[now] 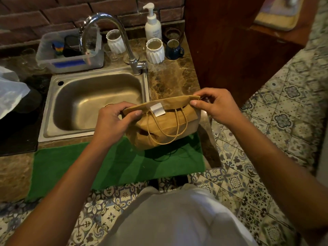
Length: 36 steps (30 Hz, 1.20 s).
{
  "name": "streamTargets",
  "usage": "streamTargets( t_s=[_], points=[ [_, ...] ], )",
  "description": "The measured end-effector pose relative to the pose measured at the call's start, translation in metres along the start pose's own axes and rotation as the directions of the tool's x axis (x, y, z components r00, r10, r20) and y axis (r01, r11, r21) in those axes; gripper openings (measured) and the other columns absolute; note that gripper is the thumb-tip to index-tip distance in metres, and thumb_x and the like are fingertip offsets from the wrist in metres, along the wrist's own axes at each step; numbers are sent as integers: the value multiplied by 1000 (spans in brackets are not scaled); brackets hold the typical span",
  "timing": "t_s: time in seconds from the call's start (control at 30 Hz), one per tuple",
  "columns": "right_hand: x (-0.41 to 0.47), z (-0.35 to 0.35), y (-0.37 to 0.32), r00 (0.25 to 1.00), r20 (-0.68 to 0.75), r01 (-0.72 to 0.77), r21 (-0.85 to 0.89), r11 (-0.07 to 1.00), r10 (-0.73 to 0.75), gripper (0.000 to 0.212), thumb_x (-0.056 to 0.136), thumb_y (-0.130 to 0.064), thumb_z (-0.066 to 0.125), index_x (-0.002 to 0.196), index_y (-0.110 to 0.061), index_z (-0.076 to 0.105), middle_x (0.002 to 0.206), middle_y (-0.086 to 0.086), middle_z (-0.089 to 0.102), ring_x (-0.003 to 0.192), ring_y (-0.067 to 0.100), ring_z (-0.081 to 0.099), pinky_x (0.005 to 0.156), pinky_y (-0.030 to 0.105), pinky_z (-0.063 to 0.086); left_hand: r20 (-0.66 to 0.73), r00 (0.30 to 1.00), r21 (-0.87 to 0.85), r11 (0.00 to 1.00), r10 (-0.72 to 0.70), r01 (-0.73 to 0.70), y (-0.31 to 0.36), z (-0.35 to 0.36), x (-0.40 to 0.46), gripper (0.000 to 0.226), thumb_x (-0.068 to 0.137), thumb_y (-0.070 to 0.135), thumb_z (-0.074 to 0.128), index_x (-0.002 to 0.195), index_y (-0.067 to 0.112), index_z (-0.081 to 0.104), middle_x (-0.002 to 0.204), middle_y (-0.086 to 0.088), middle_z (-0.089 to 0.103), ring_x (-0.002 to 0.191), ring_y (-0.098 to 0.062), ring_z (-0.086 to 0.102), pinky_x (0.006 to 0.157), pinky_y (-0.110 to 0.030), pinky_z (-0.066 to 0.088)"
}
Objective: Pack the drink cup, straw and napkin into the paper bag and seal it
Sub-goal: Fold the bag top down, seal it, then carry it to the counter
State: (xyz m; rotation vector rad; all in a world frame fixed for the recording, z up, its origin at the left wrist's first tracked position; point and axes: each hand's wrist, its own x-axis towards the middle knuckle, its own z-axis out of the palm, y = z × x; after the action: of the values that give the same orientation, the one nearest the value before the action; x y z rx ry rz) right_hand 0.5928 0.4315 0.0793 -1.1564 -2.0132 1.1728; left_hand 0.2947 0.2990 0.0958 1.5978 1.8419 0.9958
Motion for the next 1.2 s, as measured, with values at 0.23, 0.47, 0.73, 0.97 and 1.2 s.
streamTargets(
  t_s=[0.23,0.47,0.73,0.97,1.2],
  points=[
    [-43,1,-66,997,79,40,-444,895,-5,49,82,-55,73,124,-29,69,121,-8,67,120,15,51,96,37,44,216,958,-23,982,190,-189,10,-6,18,18,88,22,74,100,34,71,89,24,68,83,12,60,73,-7,45],
    [-85,45,-101,995,-101,-66,-709,702,-8,33,89,-54,65,110,-29,72,105,-6,66,103,20,52,83,37,37,353,845,-119,915,402,-386,31,11,14,14,88,21,76,101,26,76,85,10,73,77,-4,67,71,-26,53],
    [-190,21,-101,922,-362,-365,-682,634,141,37,87,-57,67,105,-25,74,99,-3,63,98,18,48,88,40,39,515,652,-269,827,556,-494,79,59,-9,12,89,20,75,99,27,75,85,19,70,77,7,63,69,-17,48],
    [-316,-11,-93,783,-594,-571,-570,591,184,42,83,-55,72,109,-23,72,102,-1,68,102,23,54,90,40,38,605,466,-397,752,646,-527,157,129,-66,16,88,22,76,99,34,73,87,21,71,78,4,65,70,-26,54],
    [-459,-52,-81,623,-770,-705,-478,524,136,49,77,-59,71,107,-20,73,98,1,67,99,26,55,85,31,25,654,272,-500,672,707,-546,262,217,-155,16,88,18,76,100,29,75,84,22,70,74,9,61,70,-17,49]
  ],
)
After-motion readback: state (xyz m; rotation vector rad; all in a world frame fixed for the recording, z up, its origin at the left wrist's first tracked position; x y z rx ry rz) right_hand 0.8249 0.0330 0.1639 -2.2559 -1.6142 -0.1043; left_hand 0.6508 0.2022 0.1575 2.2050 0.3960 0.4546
